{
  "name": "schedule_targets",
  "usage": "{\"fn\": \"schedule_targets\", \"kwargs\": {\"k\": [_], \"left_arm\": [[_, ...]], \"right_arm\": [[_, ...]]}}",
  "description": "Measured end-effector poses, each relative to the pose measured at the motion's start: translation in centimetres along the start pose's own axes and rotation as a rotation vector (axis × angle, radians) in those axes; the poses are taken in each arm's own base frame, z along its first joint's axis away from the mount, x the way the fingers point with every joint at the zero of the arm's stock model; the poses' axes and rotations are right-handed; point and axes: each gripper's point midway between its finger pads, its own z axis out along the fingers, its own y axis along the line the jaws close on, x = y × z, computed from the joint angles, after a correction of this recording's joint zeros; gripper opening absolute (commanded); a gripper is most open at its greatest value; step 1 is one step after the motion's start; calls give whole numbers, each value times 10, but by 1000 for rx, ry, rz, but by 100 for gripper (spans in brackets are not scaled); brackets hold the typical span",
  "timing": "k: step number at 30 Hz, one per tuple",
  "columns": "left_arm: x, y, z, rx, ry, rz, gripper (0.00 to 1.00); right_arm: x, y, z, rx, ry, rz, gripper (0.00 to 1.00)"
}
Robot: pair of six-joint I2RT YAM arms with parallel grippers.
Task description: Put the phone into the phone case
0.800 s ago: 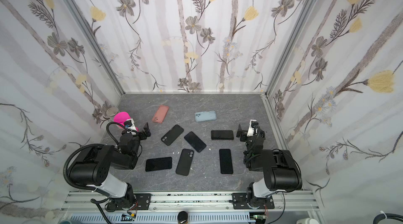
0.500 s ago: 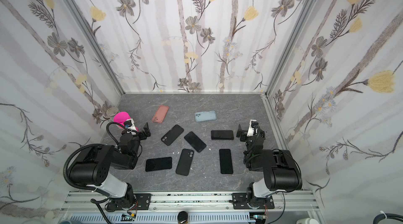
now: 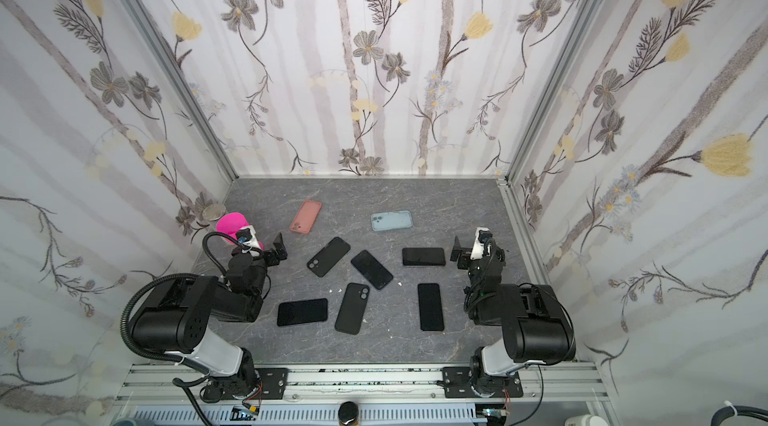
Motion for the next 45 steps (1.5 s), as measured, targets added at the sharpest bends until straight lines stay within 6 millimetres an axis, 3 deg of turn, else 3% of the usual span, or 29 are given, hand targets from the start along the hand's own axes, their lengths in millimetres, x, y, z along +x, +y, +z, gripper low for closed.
{"fn": "schedule_targets", "kwargs": {"k": [29, 31, 35, 40, 42, 45], "left_arm": [[0, 0, 0, 0, 0, 0, 99], [-2, 0, 0, -1, -4, -1, 99], [-27, 1, 0, -21, -43, -10, 96], [-83, -6, 7, -31, -91, -40, 90], [-103, -11, 7, -27, -97, -54, 88], [-132, -27, 3, 13, -82, -74, 87]], "right_arm": [[0, 0, 0, 1, 0, 1, 100], [-4, 2, 4, -10, 1, 0, 96], [-36, 9, 16, -45, -20, -7, 91], [-83, 22, 25, -76, -19, 10, 90], [-99, 35, 25, -111, 3, 22, 89], [-124, 73, 18, -205, 32, 27, 88]]}}
